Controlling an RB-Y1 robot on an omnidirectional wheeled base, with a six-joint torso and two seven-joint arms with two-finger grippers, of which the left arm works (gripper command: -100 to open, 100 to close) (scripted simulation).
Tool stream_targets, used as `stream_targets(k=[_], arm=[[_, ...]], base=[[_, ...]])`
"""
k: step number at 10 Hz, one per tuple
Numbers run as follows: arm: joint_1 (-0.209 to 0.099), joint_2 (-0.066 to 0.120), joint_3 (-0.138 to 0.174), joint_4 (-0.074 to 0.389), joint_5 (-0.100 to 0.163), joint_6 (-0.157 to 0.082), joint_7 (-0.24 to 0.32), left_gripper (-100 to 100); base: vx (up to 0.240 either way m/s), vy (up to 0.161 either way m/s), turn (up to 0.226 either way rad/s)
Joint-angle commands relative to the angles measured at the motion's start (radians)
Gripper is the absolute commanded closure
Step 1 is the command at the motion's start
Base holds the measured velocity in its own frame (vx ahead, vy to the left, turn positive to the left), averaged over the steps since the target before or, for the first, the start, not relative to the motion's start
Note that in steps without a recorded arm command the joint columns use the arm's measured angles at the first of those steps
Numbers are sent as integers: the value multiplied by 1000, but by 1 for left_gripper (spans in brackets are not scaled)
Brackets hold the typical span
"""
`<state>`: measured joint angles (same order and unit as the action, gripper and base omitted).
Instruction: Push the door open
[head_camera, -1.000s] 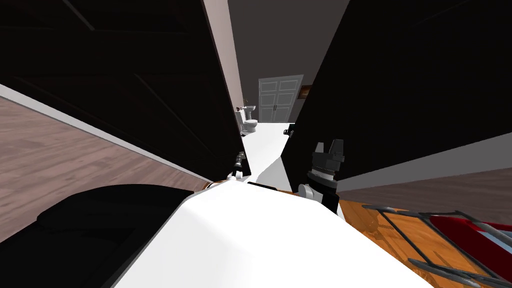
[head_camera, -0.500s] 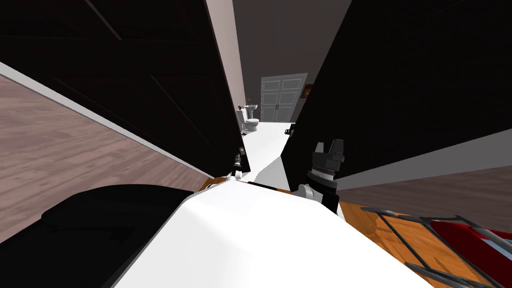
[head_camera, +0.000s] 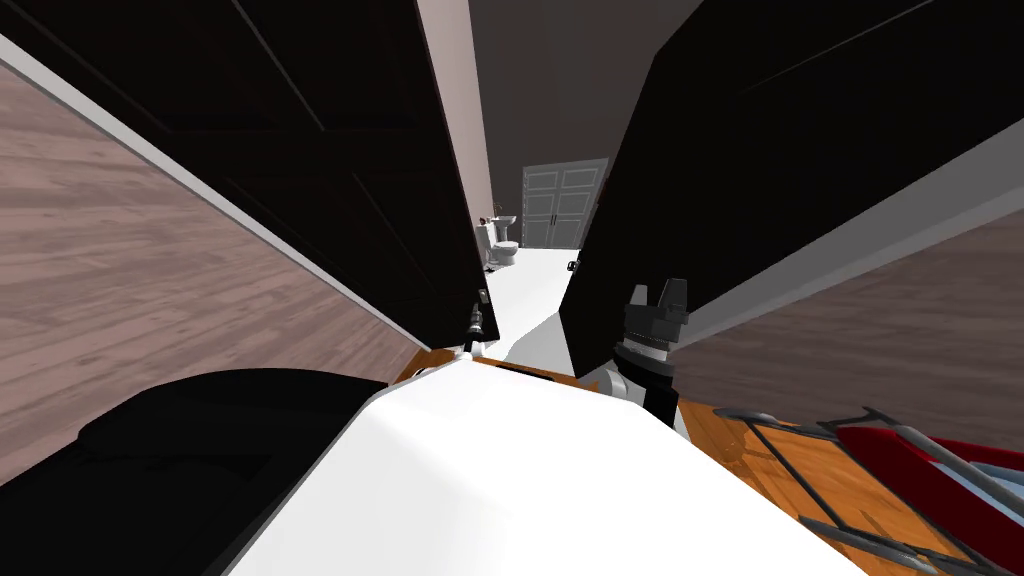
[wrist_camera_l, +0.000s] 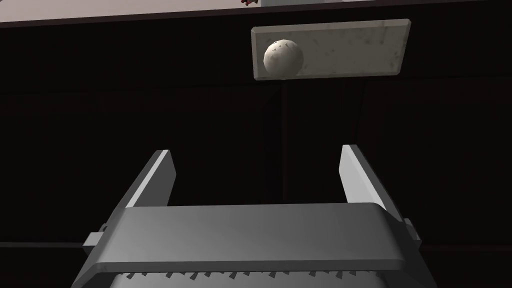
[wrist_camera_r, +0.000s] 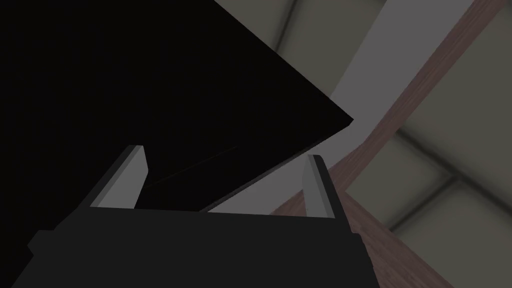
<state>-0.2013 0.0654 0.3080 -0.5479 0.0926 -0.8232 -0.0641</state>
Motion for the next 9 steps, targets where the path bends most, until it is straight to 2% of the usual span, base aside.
stream_targets(k=[1,6,9], arm=[[3,2,2,-6,1,-1,-1,-100],[10,4,12,-1,5,-19,-3,-100],[10,2,14,1,6,-23,-4,-100]], base=[[164,36,-26],[203,65,-30],[131,57,-21]])
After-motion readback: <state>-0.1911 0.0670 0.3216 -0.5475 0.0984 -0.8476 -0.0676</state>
